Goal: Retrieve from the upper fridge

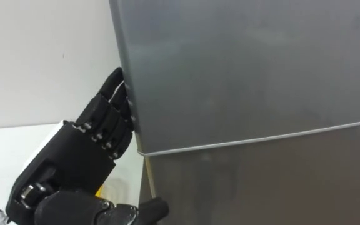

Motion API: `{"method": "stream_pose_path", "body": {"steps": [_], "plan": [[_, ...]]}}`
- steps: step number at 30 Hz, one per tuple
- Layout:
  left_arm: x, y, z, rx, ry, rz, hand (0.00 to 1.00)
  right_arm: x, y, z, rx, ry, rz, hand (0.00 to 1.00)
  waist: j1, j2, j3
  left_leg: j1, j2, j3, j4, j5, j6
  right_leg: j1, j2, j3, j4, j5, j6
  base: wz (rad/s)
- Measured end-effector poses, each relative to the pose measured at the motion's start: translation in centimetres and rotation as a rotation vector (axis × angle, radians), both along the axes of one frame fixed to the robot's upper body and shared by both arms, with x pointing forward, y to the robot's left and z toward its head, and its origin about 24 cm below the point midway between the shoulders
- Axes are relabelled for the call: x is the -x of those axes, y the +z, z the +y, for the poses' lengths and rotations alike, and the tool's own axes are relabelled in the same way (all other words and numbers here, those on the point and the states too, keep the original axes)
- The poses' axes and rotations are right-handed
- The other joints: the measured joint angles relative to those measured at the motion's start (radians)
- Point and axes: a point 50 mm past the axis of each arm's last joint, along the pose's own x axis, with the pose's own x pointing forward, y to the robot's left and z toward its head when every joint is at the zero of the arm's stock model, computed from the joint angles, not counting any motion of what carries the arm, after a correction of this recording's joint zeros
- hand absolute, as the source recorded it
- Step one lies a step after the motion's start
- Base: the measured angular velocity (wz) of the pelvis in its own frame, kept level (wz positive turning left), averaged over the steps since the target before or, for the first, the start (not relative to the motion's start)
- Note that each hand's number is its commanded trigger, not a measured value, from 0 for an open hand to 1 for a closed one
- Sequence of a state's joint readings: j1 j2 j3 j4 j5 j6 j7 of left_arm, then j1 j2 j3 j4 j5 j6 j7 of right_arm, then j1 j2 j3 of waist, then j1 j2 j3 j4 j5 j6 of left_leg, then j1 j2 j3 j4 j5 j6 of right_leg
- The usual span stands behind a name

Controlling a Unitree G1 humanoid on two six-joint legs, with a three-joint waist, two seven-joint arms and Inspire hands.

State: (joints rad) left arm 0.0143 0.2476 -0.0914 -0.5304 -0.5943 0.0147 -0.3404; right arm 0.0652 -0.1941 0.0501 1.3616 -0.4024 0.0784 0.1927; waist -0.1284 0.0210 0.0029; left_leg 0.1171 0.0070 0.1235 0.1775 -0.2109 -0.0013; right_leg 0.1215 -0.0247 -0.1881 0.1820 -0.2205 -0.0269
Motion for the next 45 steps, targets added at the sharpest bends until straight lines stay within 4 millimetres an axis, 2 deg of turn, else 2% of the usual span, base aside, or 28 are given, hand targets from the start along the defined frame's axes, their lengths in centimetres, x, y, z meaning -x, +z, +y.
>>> {"method": "stream_pose_path", "body": {"steps": [11,18,39,40,41,42,45], "plan": [[0.02,0.02,0.07,0.106,-0.077,0.047,0.00,-0.21,0.03,-0.07,0.004,0.002,0.013,0.00,-0.003,0.000,0.0004,-0.004,-0.002,0.009,0.001,0.000,0.000,0.000,-0.003,-0.001,-0.003,-0.001,0.002,0.00],[0.02,0.06,0.13,0.126,-0.085,0.050,0.00,-0.48,0.04,-0.08,0.005,0.003,0.008,0.00,-0.004,0.008,0.0052,-0.007,-0.002,0.012,0.002,0.000,0.000,0.000,-0.003,0.000,-0.006,-0.001,0.002,0.00],[-0.07,0.30,0.48,0.124,-0.071,0.038,0.00,-0.52,0.08,-0.20,0.011,-0.001,0.002,0.00,-0.008,0.006,0.0068,-0.011,-0.003,0.039,0.005,-0.003,0.005,-0.021,-0.003,0.048,0.004,0.003,0.008,-0.04],[-0.07,0.30,0.44,0.124,-0.073,0.037,0.25,-0.46,0.08,-0.24,0.013,-0.001,0.003,0.00,-0.009,0.006,0.0067,-0.012,-0.003,0.041,0.006,-0.004,0.007,-0.022,-0.004,0.049,0.004,0.004,0.010,0.00],[-0.08,0.33,0.39,0.124,-0.075,0.036,0.94,-0.43,0.10,-0.28,0.014,-0.001,0.004,0.00,-0.009,0.006,0.0064,-0.016,-0.004,0.041,0.009,-0.005,0.008,-0.024,-0.004,0.049,0.004,0.004,0.010,0.00],[-0.09,0.35,0.35,0.124,-0.077,0.035,1.00,-0.44,0.10,-0.30,0.014,-0.001,0.004,0.00,-0.009,0.006,0.0064,-0.019,-0.004,0.041,0.012,-0.005,0.009,-0.025,-0.004,0.049,0.004,0.005,0.011,0.00],[-0.10,0.36,0.30,0.124,-0.079,0.036,1.00,-0.44,0.11,-0.35,0.016,-0.001,0.004,0.00,-0.009,0.005,0.0059,-0.020,-0.004,0.041,0.012,-0.006,0.010,-0.026,-0.005,0.049,0.004,0.005,0.013,0.00]]}}
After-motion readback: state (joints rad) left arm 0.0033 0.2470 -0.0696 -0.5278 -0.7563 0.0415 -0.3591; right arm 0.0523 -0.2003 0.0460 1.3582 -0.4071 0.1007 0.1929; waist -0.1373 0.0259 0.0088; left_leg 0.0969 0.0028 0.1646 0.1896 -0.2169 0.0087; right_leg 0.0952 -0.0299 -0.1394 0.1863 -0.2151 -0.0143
